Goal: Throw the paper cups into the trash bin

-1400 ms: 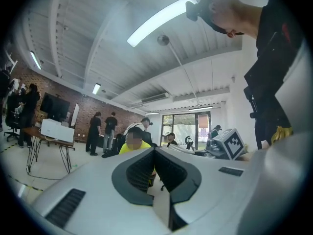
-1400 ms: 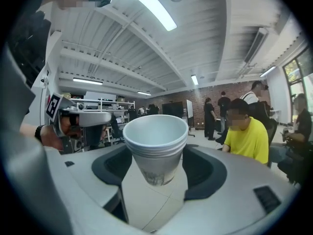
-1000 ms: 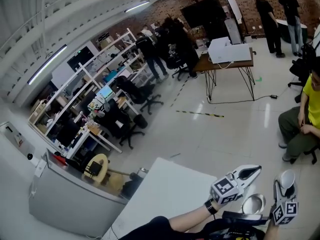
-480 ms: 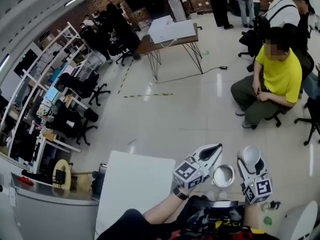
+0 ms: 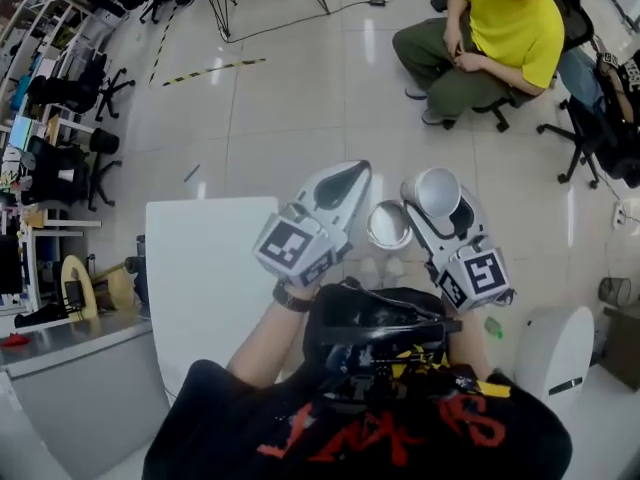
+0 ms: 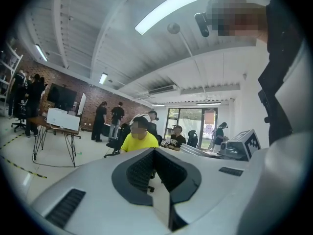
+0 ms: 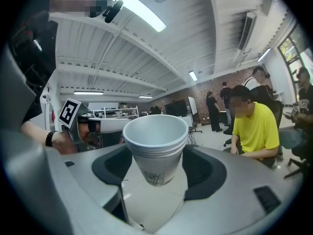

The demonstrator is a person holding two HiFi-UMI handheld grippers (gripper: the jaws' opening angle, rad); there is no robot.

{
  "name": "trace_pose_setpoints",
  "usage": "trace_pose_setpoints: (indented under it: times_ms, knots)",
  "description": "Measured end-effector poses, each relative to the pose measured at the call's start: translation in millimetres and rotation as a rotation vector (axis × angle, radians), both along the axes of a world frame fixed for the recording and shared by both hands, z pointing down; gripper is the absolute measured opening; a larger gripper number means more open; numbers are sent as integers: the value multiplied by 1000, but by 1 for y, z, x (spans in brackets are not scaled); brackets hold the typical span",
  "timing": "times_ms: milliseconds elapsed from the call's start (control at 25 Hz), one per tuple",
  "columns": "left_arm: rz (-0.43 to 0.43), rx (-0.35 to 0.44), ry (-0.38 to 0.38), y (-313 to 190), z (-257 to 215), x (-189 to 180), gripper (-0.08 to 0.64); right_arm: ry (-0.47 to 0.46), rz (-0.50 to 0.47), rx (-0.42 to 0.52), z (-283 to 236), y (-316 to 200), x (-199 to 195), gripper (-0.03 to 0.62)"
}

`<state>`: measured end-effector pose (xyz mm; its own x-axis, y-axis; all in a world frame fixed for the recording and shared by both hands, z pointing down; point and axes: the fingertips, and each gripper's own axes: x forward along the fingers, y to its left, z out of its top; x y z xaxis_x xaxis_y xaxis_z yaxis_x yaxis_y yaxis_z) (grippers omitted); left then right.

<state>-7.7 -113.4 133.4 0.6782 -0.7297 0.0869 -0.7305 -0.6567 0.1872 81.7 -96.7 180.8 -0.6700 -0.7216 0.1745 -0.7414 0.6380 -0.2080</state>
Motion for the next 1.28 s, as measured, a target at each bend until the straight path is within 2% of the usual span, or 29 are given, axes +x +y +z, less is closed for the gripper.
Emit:
trace_pose_setpoints:
  times_ms: [240, 400, 600, 680, 840, 1000, 1120, 1280]
  knots:
    - [-17, -64, -10, 4, 14, -2, 2, 14, -7, -118, 29, 18, 2, 333]
    - [-18, -116, -15, 3, 48, -2, 2, 56, -42, -224, 70, 39, 4, 333]
    - [-73, -190, 0, 10, 97, -8, 2, 46, -41, -335, 126, 40, -2, 331]
    - [-69, -234, -18, 14, 133, 2, 2, 69, -48, -365, 154, 39, 0, 331]
    - [-92, -333, -126, 12, 221, -4, 2, 100, -82, -439, 232, 38, -8, 331]
    - [-105, -420, -142, 18, 309, -17, 2, 118, -69, -522, 317, 37, -9, 331]
    - [-116, -483, -158, 29, 374, -22, 2, 89, -71, -547, 368, 36, -13, 331]
    - [-58, -593, -151, 52, 458, -12, 2, 103, -38, -606, 440, 42, -8, 333]
